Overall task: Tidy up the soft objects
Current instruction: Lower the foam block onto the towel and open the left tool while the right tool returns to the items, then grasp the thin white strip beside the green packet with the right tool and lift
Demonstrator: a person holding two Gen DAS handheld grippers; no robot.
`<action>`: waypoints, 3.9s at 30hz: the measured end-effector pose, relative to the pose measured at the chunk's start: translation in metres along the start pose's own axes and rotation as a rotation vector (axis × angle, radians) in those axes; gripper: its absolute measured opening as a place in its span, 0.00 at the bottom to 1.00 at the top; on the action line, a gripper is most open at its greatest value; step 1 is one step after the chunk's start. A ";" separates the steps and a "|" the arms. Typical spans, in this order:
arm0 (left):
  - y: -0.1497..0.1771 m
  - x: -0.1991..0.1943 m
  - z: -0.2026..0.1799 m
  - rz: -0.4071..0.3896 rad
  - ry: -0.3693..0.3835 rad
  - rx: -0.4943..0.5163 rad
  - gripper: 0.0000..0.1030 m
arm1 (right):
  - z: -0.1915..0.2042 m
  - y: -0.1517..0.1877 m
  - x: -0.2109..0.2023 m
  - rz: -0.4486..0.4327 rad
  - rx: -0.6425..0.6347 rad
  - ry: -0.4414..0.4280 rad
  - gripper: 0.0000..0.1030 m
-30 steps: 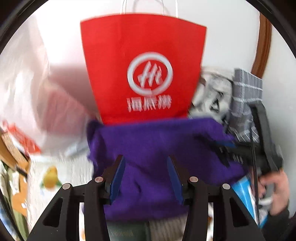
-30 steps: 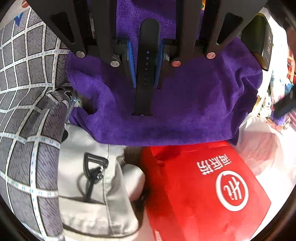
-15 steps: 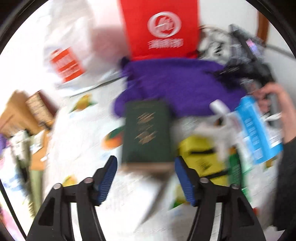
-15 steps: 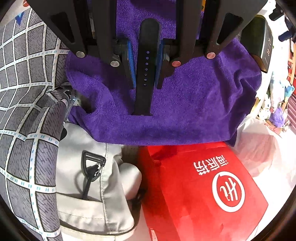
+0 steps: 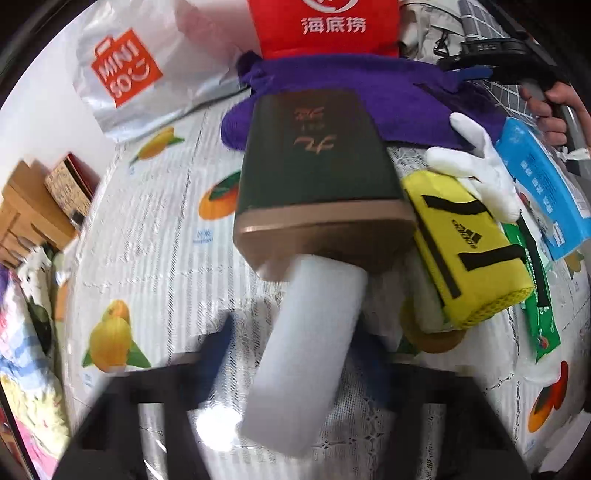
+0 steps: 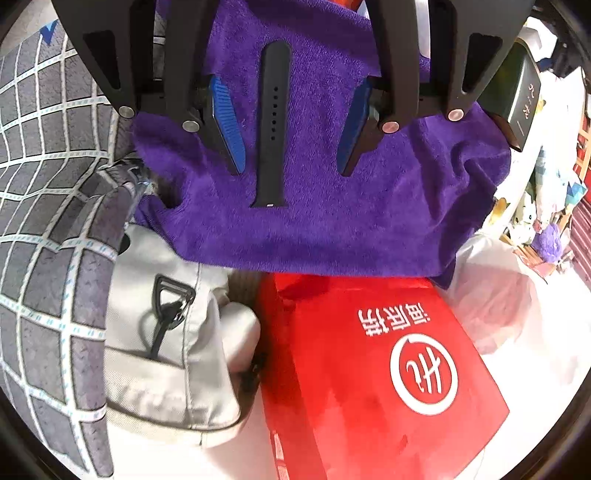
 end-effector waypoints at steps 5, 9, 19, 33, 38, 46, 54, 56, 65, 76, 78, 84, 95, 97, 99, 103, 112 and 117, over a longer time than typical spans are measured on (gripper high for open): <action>-0.003 -0.018 0.019 -0.031 0.002 -0.067 0.26 | -0.007 -0.007 -0.011 -0.023 0.018 0.005 0.50; -0.012 -0.027 0.041 -0.041 -0.060 -0.117 0.26 | -0.008 -0.010 -0.018 -0.034 0.012 0.008 0.50; -0.078 -0.036 0.058 -0.176 -0.089 -0.198 0.27 | -0.010 -0.018 -0.035 -0.048 0.014 0.010 0.50; -0.204 0.041 0.021 -0.254 0.013 -0.217 0.27 | 0.023 -0.002 -0.077 -0.073 -0.071 -0.053 0.50; -0.226 0.069 0.017 -0.229 0.030 -0.247 0.27 | 0.031 0.025 -0.096 -0.053 -0.056 -0.102 0.50; -0.244 0.112 0.013 -0.181 0.062 -0.295 0.27 | 0.047 0.068 -0.124 -0.018 -0.063 -0.133 0.50; -0.243 0.143 0.001 -0.116 0.071 -0.254 0.27 | 0.073 0.103 -0.124 0.028 -0.115 -0.159 0.50; -0.242 0.146 0.000 -0.105 0.071 -0.249 0.27 | 0.081 0.108 -0.122 0.045 -0.141 -0.166 0.50; -0.236 0.155 0.001 -0.068 0.108 -0.289 0.27 | 0.095 0.137 -0.129 0.099 -0.244 -0.111 0.50; -0.240 0.163 -0.008 -0.060 0.125 -0.245 0.40 | 0.117 0.166 -0.130 0.128 -0.505 0.044 0.47; -0.243 0.158 -0.011 -0.079 0.124 -0.233 0.56 | 0.118 0.167 -0.130 0.118 -0.549 0.088 0.45; -0.251 0.140 -0.014 -0.129 0.115 -0.218 0.77 | 0.112 0.172 -0.127 0.143 -0.582 0.156 0.26; -0.257 0.120 -0.003 -0.134 0.168 -0.237 0.77 | 0.114 0.174 -0.128 0.098 -0.614 0.225 0.06; -0.256 0.114 -0.007 -0.139 0.163 -0.226 0.77 | 0.112 0.165 -0.139 0.070 -0.554 0.209 0.03; -0.256 0.108 -0.008 -0.148 0.154 -0.218 0.77 | 0.111 0.157 -0.147 0.045 -0.497 0.187 0.03; -0.259 0.096 -0.012 -0.190 0.150 -0.211 0.77 | 0.111 0.147 -0.162 0.021 -0.408 0.131 0.03; -0.259 0.055 -0.032 -0.231 0.222 -0.163 0.77 | 0.100 0.138 -0.197 -0.040 -0.264 0.070 0.03; -0.239 0.042 -0.037 -0.185 0.235 -0.162 0.77 | 0.081 0.134 -0.219 -0.066 -0.199 0.062 0.03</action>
Point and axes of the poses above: each gripper's, at about its wrist camera, not at the fingertips, and x roughly the way its jaws point, z to its left, y to its underside, the point moved 4 cm from there along x, roughly the way its jaws point, and after that the axes turned 15 degrees about -z, right-handed, at the moved point
